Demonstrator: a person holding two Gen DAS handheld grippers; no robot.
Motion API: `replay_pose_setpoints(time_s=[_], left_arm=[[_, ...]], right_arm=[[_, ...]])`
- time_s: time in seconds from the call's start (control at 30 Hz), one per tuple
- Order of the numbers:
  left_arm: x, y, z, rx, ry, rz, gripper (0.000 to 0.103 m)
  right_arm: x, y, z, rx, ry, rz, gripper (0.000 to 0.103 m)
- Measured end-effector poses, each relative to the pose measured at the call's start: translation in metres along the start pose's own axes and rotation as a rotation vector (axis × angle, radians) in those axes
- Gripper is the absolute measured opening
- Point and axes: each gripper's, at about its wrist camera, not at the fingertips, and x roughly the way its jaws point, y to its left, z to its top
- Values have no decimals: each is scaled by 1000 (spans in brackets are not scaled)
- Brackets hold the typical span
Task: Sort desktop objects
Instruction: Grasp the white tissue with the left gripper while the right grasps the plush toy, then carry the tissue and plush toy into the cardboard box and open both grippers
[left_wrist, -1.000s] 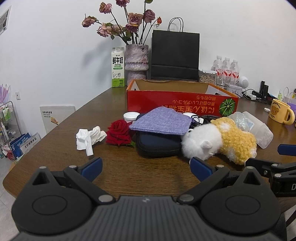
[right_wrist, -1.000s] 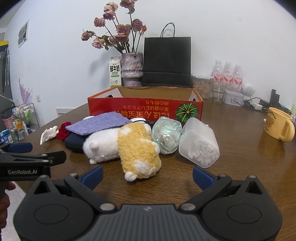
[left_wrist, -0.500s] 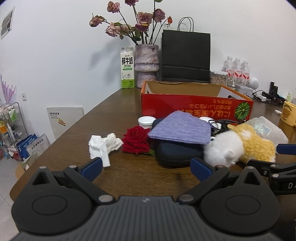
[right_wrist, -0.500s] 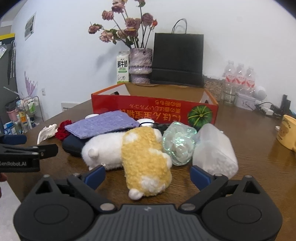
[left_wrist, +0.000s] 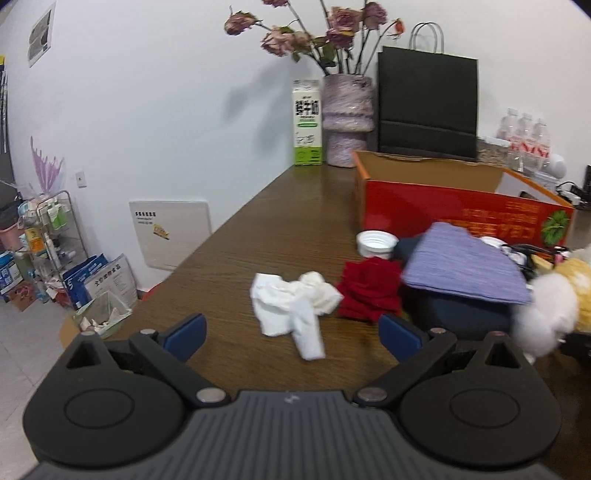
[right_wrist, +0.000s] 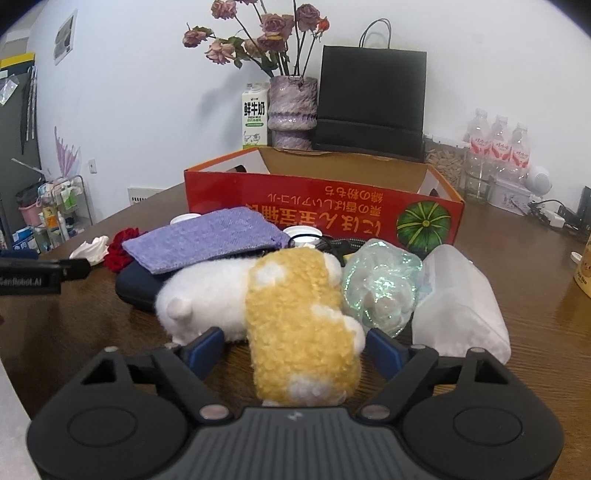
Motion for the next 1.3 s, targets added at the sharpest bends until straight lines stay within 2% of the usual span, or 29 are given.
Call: replay_pose_setpoints(time_s=[0.27,0.4,0.47,0.5,0.53,0.63,0.87,0.9,1.3], left_arm=[[27,10,12,1,51,-42,83],[39,12,13,-18,97,-68,57],[40,13,12,-19,88,-55,45],[39,14,12,-25,85,-57,31],[38,15,13,-33,86,-59,23],[33,18,12,-48,80,-59,19],[14,18,7,-58,42,-45,19],[10,17,6,-11,31,-133,19],[-25,3,6,3,-12,-168,19]], right_arm=[[5,-1,0,13,6,-11,62],[4,-3,-1,18,4,-8,58],[3,-3,-2,16,2,-8,58],[3,-4,-2,18,1,-6,57],[2,-3,-3,19,0,-5,57],[1,-3,-4,24,-6,5,54],[-8,-3,-7,34,-28,22,51],[-10,-3,-8,32,-34,24,50],[-40,-2,-14,0,-118,44,46]])
